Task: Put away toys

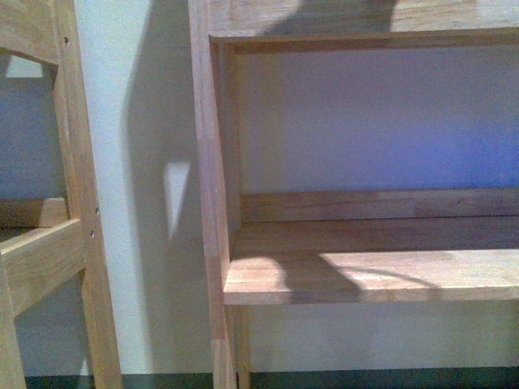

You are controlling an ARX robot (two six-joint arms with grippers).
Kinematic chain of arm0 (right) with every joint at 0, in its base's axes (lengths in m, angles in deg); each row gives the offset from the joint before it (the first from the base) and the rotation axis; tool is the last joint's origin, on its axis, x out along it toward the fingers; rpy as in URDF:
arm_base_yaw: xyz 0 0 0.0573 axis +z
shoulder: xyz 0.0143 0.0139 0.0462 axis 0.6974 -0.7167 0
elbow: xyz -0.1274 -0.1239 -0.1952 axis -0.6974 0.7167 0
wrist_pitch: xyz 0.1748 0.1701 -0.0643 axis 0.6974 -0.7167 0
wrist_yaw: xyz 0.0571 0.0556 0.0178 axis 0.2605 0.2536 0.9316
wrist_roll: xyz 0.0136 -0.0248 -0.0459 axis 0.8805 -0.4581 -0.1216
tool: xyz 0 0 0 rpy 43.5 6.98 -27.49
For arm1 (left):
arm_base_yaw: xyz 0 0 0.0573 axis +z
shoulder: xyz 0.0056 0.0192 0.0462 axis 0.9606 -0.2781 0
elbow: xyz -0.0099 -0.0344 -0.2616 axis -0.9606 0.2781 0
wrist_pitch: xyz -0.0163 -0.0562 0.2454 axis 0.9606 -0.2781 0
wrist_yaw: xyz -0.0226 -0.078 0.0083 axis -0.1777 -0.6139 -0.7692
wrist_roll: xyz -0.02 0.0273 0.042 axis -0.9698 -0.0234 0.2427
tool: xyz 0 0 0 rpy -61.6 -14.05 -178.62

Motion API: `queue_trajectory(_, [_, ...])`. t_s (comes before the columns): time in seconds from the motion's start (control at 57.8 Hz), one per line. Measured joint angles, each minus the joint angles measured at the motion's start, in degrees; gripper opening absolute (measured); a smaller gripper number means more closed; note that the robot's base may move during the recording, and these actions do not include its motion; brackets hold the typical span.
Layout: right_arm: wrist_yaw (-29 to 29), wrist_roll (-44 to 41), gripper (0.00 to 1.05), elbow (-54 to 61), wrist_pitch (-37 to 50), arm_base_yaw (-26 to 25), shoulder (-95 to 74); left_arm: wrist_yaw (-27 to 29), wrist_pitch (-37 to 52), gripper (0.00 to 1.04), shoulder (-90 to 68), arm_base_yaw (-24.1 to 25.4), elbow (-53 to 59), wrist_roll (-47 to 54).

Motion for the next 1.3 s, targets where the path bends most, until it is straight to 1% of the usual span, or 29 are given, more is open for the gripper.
queue_trajectory(0.19, [3.06, 7.96, 0.08, -12.66, -6.01, 0.46, -8.61, 0.0, 0.0, 0.98, 0.0, 0.0, 0.0, -0.02])
queue_trajectory(0.312, [3.82, 15.15, 0.08, -24.79, -11.67, -0.31, -15.41, 0.0, 0.0, 0.98, 0.0, 0.0, 0.0, 0.0])
queue_trajectory(0.381, [4.33, 17.35, 0.08, -30.56, -15.04, -0.7, -18.29, 0.0, 0.0, 0.98, 0.0, 0.0, 0.0, 0.0])
queue_trajectory(0.502, [5.27, 19.96, 0.08, -34.82, -17.22, -1.16, -20.65, 0.0, 0.0, 0.98, 0.0, 0.0, 0.0, 0.0])
queue_trajectory(0.744, [7.72, 24.65, 0.08, -38.1, -18.58, -1.44, -22.88, 0.0, 0.0, 0.98, 0.0, 0.02, 0.0, -0.02])
queue_trajectory(0.987, [10.69, 28.72, 0.08, -38.56, -19.15, -1.44, -23.28, 0.0, 0.0, 0.98, 0.0, 0.0, 0.0, -0.02])
queue_trajectory(1.073, [11.91, 31.36, 0.08, -38.73, -19.67, -1.49, -23.63, 0.0, 0.0, 0.98, 0.0, 0.02, 0.0, 0.0])
queue_trajectory(1.298, [13.29, 33.73, 0.08, -38.95, -20.76, -1.81, -24.15, 0.0, 0.0, 0.98, 0.0, 0.02, 0.0, -0.02])
